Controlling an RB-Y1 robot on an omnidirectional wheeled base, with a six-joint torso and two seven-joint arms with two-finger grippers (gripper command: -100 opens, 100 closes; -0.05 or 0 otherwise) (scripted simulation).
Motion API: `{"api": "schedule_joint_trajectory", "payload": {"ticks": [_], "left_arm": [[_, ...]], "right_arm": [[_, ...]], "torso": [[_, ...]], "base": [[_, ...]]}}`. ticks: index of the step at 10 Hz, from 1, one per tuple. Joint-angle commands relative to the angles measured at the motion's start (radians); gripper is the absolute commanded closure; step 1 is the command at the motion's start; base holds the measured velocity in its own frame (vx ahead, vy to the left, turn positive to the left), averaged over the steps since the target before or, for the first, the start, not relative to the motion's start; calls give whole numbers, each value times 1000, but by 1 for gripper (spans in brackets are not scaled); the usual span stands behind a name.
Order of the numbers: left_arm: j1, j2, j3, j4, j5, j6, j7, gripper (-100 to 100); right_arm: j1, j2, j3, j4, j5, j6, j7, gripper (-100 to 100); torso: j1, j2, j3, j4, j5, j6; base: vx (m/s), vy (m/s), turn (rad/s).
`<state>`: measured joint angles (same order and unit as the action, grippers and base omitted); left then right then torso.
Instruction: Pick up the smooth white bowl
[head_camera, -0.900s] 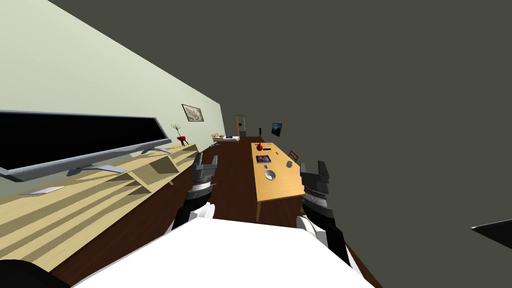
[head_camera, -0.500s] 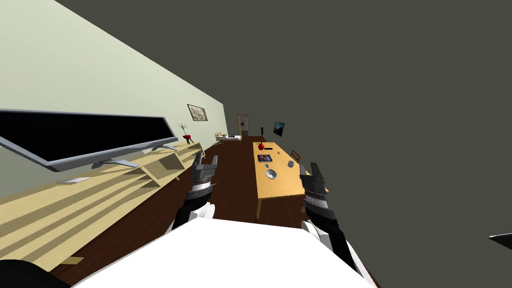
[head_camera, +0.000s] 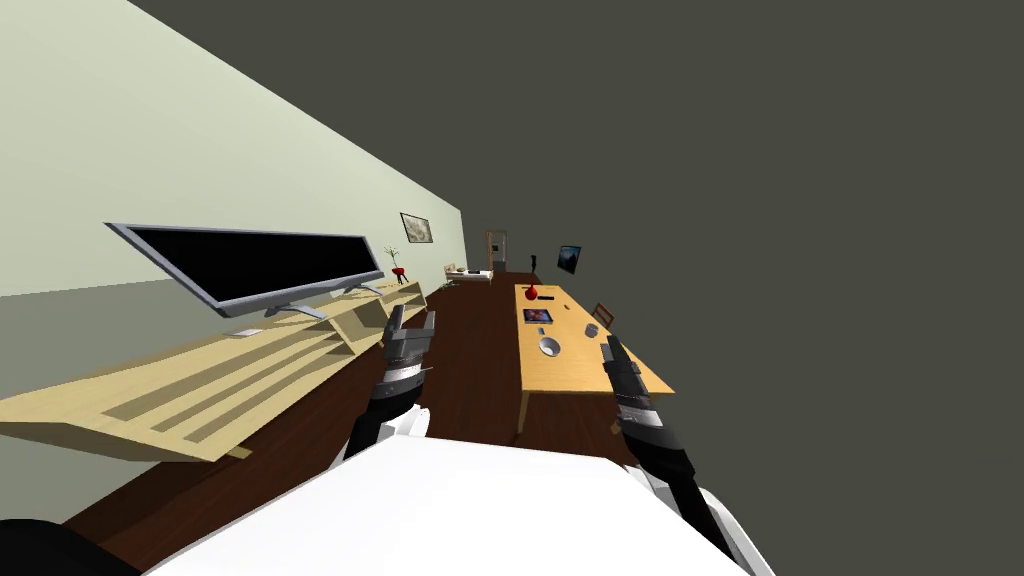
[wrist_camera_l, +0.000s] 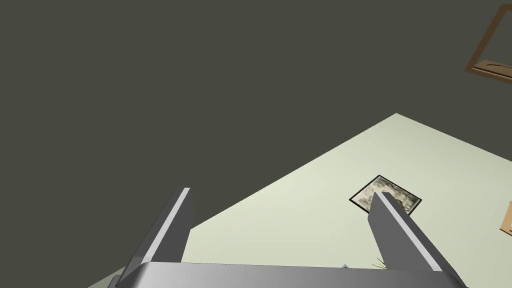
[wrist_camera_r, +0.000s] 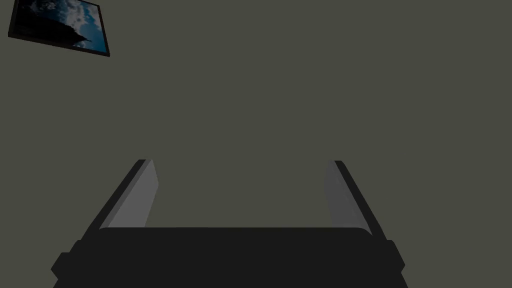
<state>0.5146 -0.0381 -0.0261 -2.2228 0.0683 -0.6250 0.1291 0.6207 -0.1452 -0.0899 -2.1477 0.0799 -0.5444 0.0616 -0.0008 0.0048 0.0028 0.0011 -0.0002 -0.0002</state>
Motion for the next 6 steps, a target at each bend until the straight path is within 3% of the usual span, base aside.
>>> {"api": "schedule_joint_trajectory", "payload": {"ticks": [1,5,6], "left_arm": [[0,0,0,0,0,0,0,0],[0,0,0,0,0,0,0,0],[0,0,0,0,0,0,0,0]], "right_arm": [[8,-10,-8,11,29,10,8,-100],[50,-58,-53,74,148,56,44,-100],[50,-58,-53,74,151,56,44,-100]], "torso": [[0,0,0,0,0,0],[0,-3,-2,-1,0,1],[1,-4,-2,-1,0,0]], "base": [[-45,1,53],[-24,11,167],[-11,8,86]]}}
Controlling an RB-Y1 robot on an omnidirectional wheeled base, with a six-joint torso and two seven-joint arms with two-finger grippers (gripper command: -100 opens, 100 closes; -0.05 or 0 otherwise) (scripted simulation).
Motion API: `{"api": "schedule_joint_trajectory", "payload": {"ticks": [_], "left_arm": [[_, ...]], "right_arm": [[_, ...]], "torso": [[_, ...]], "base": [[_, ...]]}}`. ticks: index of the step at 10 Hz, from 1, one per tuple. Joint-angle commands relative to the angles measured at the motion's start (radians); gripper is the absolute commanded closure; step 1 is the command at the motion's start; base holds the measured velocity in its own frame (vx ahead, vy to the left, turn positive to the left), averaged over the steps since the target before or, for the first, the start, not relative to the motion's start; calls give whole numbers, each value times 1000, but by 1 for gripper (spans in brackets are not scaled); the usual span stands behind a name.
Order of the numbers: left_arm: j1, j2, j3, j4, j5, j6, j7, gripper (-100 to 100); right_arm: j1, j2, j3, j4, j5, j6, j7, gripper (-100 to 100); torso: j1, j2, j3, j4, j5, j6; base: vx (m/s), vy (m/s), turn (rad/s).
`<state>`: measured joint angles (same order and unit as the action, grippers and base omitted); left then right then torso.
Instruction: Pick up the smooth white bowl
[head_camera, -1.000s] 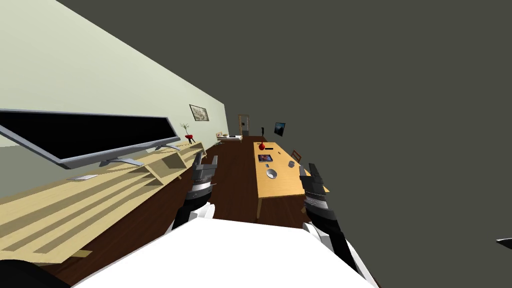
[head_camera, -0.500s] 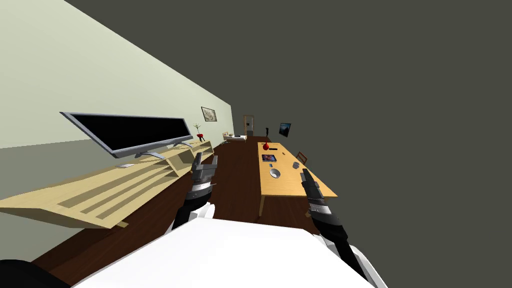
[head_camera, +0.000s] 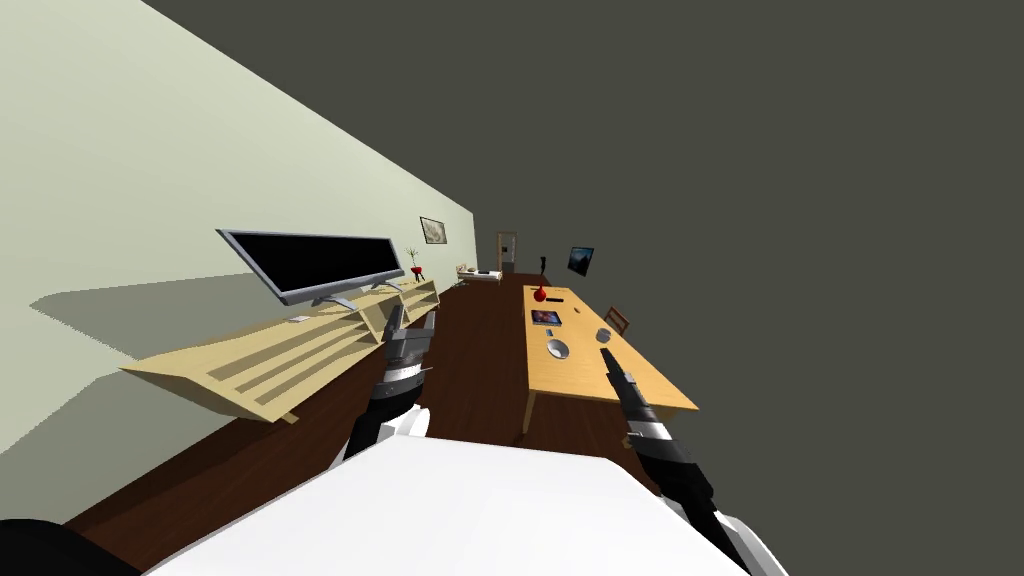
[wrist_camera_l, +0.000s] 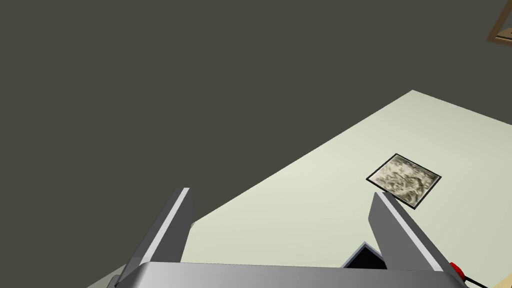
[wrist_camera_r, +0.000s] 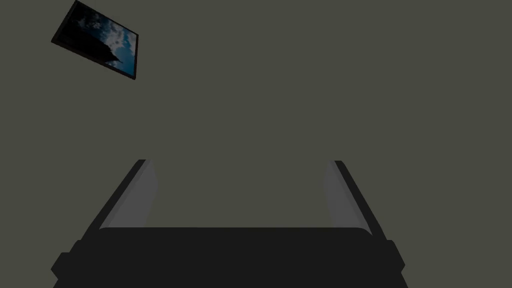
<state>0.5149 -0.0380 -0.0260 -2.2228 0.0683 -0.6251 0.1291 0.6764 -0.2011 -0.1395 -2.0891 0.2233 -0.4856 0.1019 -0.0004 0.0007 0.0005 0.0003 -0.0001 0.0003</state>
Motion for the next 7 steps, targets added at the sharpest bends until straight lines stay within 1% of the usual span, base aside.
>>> {"api": "schedule_joint_trajectory", "payload": {"ticks": [1,2,3,4,5,6,7], "left_arm": [[0,0,0,0,0,0,0,0],[0,0,0,0,0,0,0,0],[0,0,0,0,0,0,0,0],[0,0,0,0,0,0,0,0],[0,0,0,0,0,0,0,0],[0,0,0,0,0,0,0,0],[0,0,0,0,0,0,0,0]], "right_arm": [[9,-19,-17,40,50,14,18,-100],[25,-35,-30,66,76,30,35,-100],[25,-35,-30,66,99,30,35,-100],[41,-52,-42,93,137,47,52,-100],[57,-67,-53,121,171,64,70,-100],[57,-67,-53,121,196,64,70,-100],[73,-82,-63,150,228,81,89,-100]], "torso": [[0,0,0,0,0,0],[0,0,0,0,0,0],[0,-1,0,0,0,-1],[0,-1,-1,0,0,0],[0,-1,-1,0,0,0],[0,-2,-1,0,0,0],[0,-2,-1,0,0,0]], "base": [[-7,15,185],[-3,17,312],[1,7,106],[4,14,209],[14,23,325],[16,10,111],[19,16,210]]}}
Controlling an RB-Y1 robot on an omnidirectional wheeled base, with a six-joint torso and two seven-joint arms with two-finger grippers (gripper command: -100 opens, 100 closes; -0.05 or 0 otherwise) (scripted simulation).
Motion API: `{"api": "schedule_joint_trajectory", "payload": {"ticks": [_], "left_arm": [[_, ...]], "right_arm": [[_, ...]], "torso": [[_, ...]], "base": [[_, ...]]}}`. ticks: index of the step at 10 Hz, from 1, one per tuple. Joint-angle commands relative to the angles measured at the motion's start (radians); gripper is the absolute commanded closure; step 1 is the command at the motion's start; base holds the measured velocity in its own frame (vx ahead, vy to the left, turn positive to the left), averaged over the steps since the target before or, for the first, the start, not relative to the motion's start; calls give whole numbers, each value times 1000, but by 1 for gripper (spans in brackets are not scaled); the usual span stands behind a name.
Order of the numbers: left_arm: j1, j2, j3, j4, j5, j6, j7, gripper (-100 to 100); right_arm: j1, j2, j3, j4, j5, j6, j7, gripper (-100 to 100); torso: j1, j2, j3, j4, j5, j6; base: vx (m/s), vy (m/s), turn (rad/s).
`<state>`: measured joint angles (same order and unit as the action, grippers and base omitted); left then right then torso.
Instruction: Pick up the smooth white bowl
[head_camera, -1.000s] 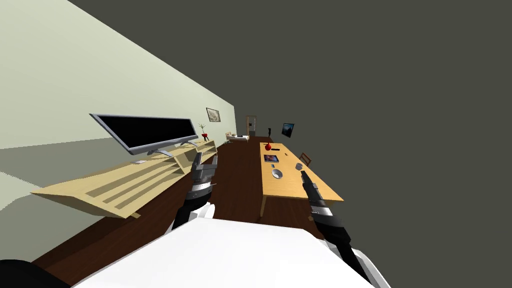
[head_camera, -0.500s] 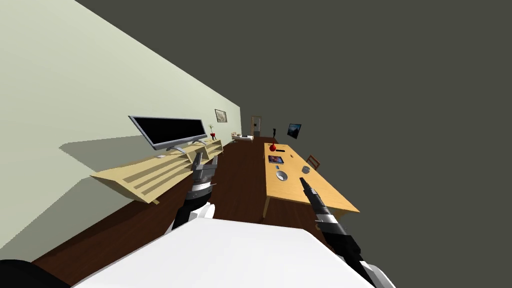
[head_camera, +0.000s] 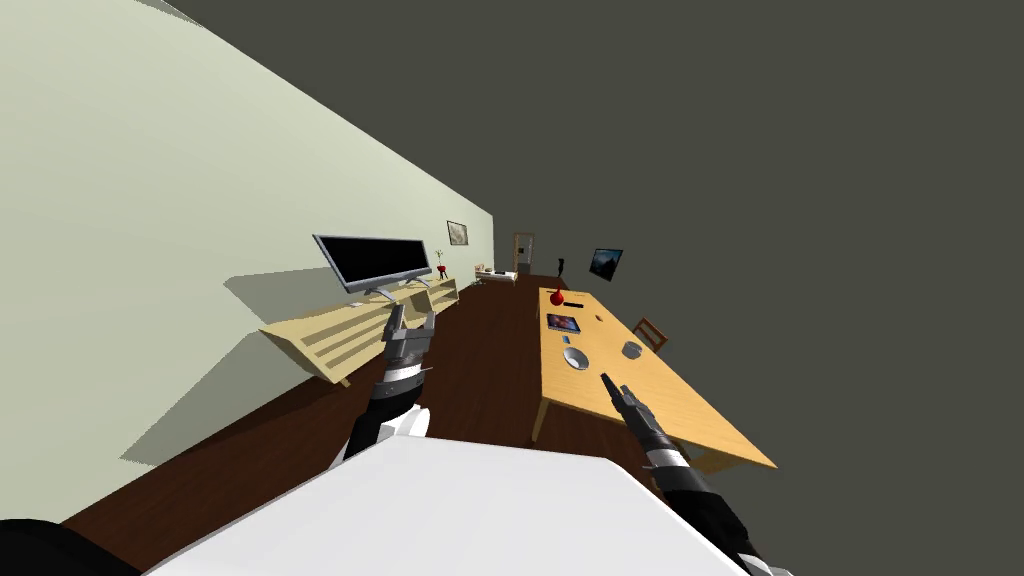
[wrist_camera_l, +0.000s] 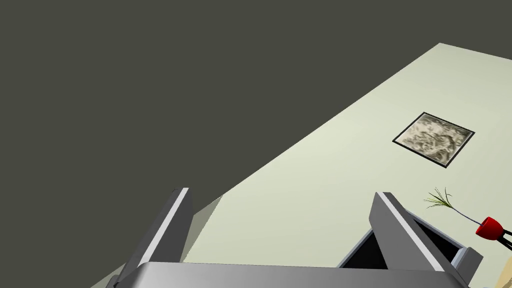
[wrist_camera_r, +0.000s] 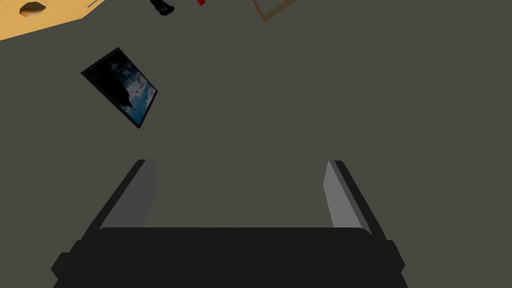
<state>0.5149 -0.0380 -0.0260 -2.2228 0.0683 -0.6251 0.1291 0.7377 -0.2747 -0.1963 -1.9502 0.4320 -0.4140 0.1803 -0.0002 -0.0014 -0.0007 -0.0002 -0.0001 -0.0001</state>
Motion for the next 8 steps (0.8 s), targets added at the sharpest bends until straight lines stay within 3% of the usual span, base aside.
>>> {"api": "schedule_joint_trajectory", "payload": {"ticks": [1,8], "left_arm": [[0,0,0,0,0,0,0,0],[0,0,0,0,0,0,0,0]], "right_arm": [[12,-9,-6,11,37,9,10,-100],[78,-62,-37,133,231,76,93,-100]], "torso": [[0,0,0,0,0,0],[0,0,0,0,0,1]], "base": [[14,11,130],[22,18,187]]}}
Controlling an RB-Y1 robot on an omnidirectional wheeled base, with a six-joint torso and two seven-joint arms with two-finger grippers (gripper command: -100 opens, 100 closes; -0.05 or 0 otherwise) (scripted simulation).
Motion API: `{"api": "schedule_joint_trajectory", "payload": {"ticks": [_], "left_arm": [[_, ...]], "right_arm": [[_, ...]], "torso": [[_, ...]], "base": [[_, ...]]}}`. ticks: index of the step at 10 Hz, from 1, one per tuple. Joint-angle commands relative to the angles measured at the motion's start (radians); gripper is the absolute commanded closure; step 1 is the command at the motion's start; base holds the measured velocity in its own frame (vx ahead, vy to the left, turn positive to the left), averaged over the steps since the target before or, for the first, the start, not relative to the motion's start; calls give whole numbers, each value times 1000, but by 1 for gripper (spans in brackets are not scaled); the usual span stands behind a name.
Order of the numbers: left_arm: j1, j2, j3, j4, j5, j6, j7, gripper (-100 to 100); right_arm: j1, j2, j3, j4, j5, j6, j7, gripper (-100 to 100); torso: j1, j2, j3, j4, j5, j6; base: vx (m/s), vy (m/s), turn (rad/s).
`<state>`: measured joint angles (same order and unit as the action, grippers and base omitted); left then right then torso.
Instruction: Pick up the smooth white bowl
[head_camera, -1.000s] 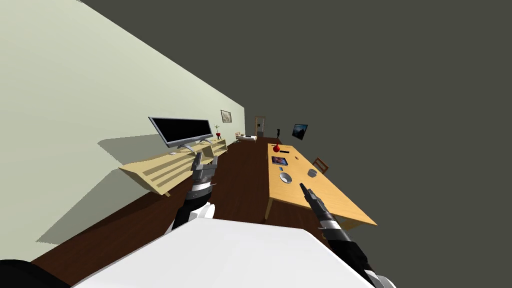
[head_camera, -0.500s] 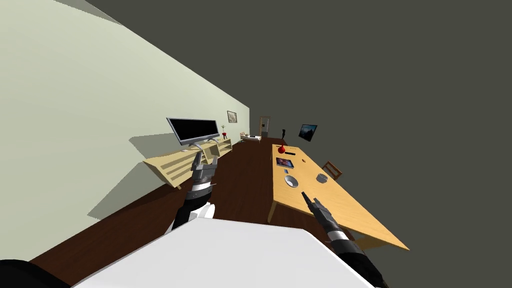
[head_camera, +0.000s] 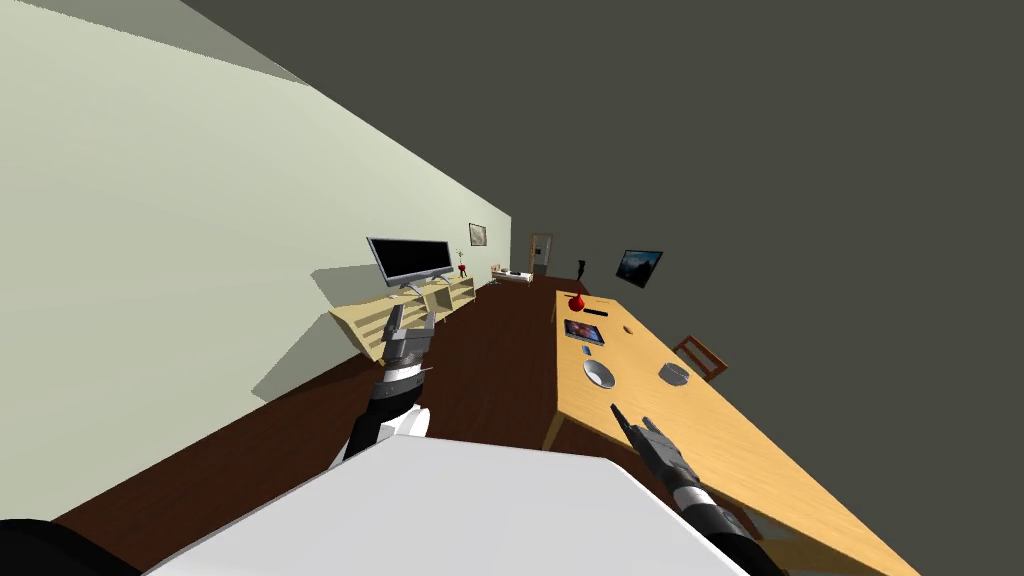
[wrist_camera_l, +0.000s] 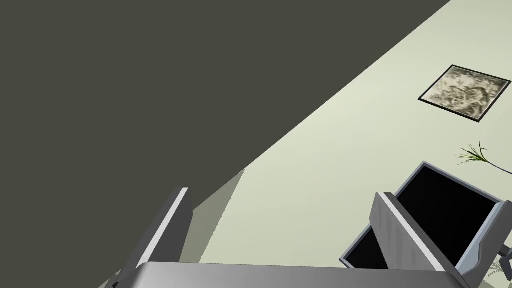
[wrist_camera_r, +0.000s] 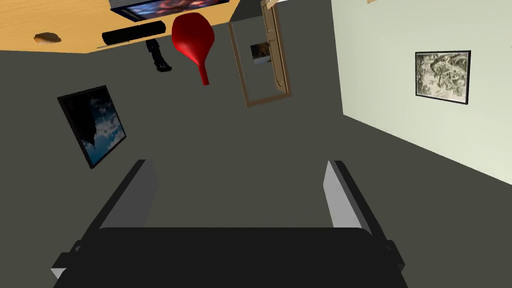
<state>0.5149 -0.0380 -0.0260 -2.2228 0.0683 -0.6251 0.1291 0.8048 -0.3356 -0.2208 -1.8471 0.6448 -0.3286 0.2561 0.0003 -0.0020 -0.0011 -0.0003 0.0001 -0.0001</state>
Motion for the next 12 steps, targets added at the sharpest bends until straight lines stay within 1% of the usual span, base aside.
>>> {"api": "schedule_joint_trajectory", "payload": {"ticks": [1,2,3,4,5,6,7,8,9,10,11,12], "left_arm": [[0,0,0,0,0,0,0,0],[0,0,0,0,0,0,0,0],[0,0,0,0,0,0,0,0],[0,0,0,0,0,0,0,0],[0,0,0,0,0,0,0,0],[0,0,0,0,0,0,0,0],[0,0,0,0,0,0,0,0],[0,0,0,0,0,0,0,0],[0,0,0,0,0,0,0,0],[0,0,0,0,0,0,0,0],[0,0,0,0,0,0,0,0],[0,0,0,0,0,0,0,0]], "right_arm": [[10,-1,-13,30,31,-10,17,-100],[27,-13,-19,61,71,6,39,-100],[27,-13,-19,61,82,6,39,-100],[43,-26,-24,91,121,22,61,-100],[43,-26,-24,91,133,22,61,-100],[59,-39,-28,120,172,37,83,-100],[59,-39,-28,120,184,37,83,-100],[75,-52,-32,150,221,52,105,-100],[75,-52,-32,150,233,52,105,-100],[90,-65,-35,179,270,66,127,-100],[90,-65,-35,179,281,66,127,-100],[104,-78,-36,207,319,79,149,-100]], "torso": [[0,0,0,0,0,0],[0,0,0,0,0,1],[0,0,0,0,0,0],[0,0,0,0,0,1],[0,-1,0,0,0,0],[0,-1,0,0,0,1],[-1,-1,-1,0,0,0],[-1,-1,-1,0,0,1],[-1,-1,-1,0,0,0],[-1,-1,-1,0,0,1],[-2,-2,-1,0,0,1],[-2,-1,-1,0,0,1]], "base": [[26,12,114],[28,24,214],[30,15,128],[42,16,206],[37,9,129],[47,8,237],[42,0,133],[49,8,255],[46,-1,102],[59,-12,192],[50,-15,127],[59,-4,260]]}}
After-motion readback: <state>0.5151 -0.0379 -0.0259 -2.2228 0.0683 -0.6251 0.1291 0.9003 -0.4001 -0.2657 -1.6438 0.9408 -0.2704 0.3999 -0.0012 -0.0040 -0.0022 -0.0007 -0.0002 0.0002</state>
